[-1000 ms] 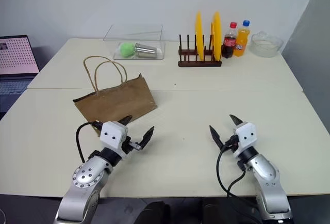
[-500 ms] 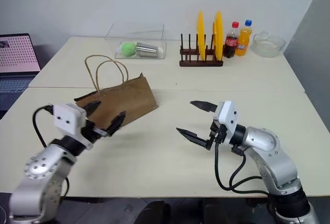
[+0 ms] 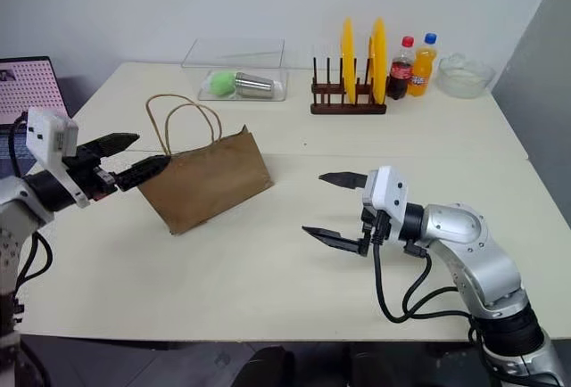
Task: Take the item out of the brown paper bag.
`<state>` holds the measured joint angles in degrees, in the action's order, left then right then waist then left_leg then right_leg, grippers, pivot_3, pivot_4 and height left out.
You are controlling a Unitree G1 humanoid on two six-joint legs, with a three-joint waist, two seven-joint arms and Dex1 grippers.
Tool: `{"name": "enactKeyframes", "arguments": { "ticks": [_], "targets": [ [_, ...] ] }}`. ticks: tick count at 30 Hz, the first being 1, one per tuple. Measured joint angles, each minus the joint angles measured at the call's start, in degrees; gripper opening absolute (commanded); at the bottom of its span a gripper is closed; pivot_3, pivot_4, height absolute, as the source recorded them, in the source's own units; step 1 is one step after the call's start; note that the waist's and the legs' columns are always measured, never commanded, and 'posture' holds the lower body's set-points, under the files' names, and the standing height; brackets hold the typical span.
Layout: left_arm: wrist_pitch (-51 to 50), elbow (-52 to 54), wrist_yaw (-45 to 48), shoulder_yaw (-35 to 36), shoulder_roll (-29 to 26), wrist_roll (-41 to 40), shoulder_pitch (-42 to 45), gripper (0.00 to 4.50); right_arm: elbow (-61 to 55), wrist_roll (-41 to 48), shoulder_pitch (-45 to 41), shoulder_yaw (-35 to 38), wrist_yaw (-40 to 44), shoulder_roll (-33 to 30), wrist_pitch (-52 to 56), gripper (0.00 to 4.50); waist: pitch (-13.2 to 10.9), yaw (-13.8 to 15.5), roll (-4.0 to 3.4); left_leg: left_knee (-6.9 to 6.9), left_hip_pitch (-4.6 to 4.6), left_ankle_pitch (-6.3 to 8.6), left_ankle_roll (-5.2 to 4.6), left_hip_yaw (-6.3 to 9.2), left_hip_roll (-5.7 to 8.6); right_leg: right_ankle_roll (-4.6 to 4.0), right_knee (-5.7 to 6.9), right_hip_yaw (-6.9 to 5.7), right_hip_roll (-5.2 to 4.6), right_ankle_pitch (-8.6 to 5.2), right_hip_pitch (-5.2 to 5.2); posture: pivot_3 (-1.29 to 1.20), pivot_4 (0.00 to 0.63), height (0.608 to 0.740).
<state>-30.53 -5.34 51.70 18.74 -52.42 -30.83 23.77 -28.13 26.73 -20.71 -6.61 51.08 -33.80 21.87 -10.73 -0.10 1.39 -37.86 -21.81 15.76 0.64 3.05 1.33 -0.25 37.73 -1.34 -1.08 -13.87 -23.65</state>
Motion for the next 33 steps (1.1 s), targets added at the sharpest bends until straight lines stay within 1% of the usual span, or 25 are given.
{"name": "enactKeyframes", "arguments": {
  "ticks": [3, 5, 9, 12, 15, 20, 23, 24, 30, 31, 32, 33],
  "targets": [
    [2.42, -6.74, 3.63, -4.34, -0.02, 2.72, 4.98, 4.46, -1.97, 1.44, -0.32, 0.25, -0.15, -0.49, 1.61, 4.5, 0.0, 0.01, 0.01, -0.01, -0.11, 0.0, 0.0, 0.0, 0.0, -0.01, 0.03, 0.01, -0.01, 0.01, -0.12, 0.0, 0.15, 0.74],
    [4.93, -12.58, 5.42, -6.93, 0.25, 5.04, 9.76, 4.46, -3.34, 1.77, -0.54, 0.51, -0.33, -1.02, 2.77, 4.5, -0.01, 0.03, 0.02, -0.02, -0.13, 0.0, 0.0, -0.01, 0.0, -0.01, 0.05, 0.01, -0.01, 0.01, -0.14, 0.0, 0.15, 0.74],
    [7.43, -18.56, 7.15, -8.61, 1.66, 7.06, 16.53, 4.46, -4.49, 3.99, -1.43, 1.09, -1.31, -1.17, 5.39, 4.5, -0.01, 0.0, 0.03, -0.02, -0.15, 0.0, 0.0, -0.04, 0.01, 0.0, 0.05, 0.03, -0.02, 0.01, -0.15, 0.0, 0.15, 0.74],
    [7.59, -21.15, 8.25, -9.44, 2.04, 7.48, 19.5, 4.46, -5.08, 6.41, -2.82, 2.2, -2.46, -1.08, 7.74, 4.5, -0.01, -0.06, 0.03, -0.02, -0.15, 0.0, 0.0, -0.08, 0.01, -0.01, 0.08, 0.06, -0.02, 0.02, -0.18, 0.0, 0.15, 0.74],
    [7.52, -22.69, 9.27, -9.55, 2.19, 7.93, 20.49, 4.46, -5.28, 7.95, -2.96, 3.35, -2.8, -1.36, 8.91, 4.5, -0.01, -0.14, 0.03, -0.02, -0.16, 0.0, 0.0, -0.12, 0.01, -0.01, 0.15, 0.1, -0.01, 0.02, -0.25, 0.0, 0.15, 0.74],
    [7.25, -23.64, 10.48, -9.56, 2.97, 8.1, 22.2, 4.46, -5.31, 8.3, -2.95, 3.34, -3.39, -1.38, 9.6, 4.5, -0.01, -0.08, 0.03, -0.08, -0.27, -0.01, -0.01, -0.13, 0.01, -0.01, 0.25, 0.11, -0.02, 0.02, -0.37, 0.0, 0.15, 0.74],
    [7.34, -24.51, 10.79, -9.57, 3.76, 8.37, 23.28, 3.87, -5.33, 8.26, -2.92, 3.32, -3.66, -1.4, 9.68, 4.5, -0.01, -0.08, 0.03, -0.1, -0.27, -0.01, -0.01, -0.14, 0.01, -0.01, 0.27, 0.11, -0.01, 0.02, -0.38, 0.0, 0.15, 0.74],
    [7.44, -24.91, 10.88, -9.62, 4.03, 8.57, 23.84, 3.58, -5.34, 8.24, -2.92, 3.3, -3.66, -1.41, 9.68, 4.5, -0.01, -0.09, 0.04, -0.1, -0.27, -0.01, -0.01, -0.14, 0.01, -0.01, 0.27, 0.11, -0.01, 0.02, -0.38, 0.0, 0.15, 0.74],
    [10.11, -29.19, 11.65, -10.05, 4.98, 10.53, 27.82, 1.59, -5.34, 8.2, -2.76, 3.28, -3.67, -1.7, 9.67, 4.5, -0.01, -0.1, 0.04, -0.11, -0.27, -0.02, -0.01, -0.18, 0.02, -0.01, 0.29, 0.13, -0.01, 0.02, -0.39, 0.0, 0.15, 0.74],
    [10.74, -30.04, 11.83, -10.26, 5.04, 10.86, 28.41, 1.2, -5.34, 8.2, -2.74, 3.28, -3.68, -1.71, 9.67, 4.5, -0.01, -0.1, 0.04, -0.11, -0.27, -0.02, -0.01, -0.18, 0.02, -0.01, 0.29, 0.13, -0.01, 0.02, -0.39, 0.0, 0.15, 0.74],
    [11.2, -30.79, 12.11, -10.45, 5.11, 11.07, 28.91, 0.96, -5.34, 8.2, -2.73, 3.28, -3.68, -1.71, 9.67, 4.5, -0.01, -0.1, 0.04, -0.11, -0.27, -0.02, -0.01, -0.18, 0.02, -0.01, 0.29, 0.14, -0.01, 0.02, -0.4, 0.0, 0.15, 0.74],
    [11.49, -31.31, 12.41, -10.51, 5.24, 11.28, 29.25, 0.59, -5.34, 8.2, -2.69, 3.28, -3.69, -1.72, 9.67, 4.5, -0.01, -0.1, 0.04, -0.11, -0.27, -0.02, -0.01, -0.19, 0.02, -0.01, 0.3, 0.13, -0.01, 0.02, -0.4, 0.0, 0.15, 0.74]
  ]
}}
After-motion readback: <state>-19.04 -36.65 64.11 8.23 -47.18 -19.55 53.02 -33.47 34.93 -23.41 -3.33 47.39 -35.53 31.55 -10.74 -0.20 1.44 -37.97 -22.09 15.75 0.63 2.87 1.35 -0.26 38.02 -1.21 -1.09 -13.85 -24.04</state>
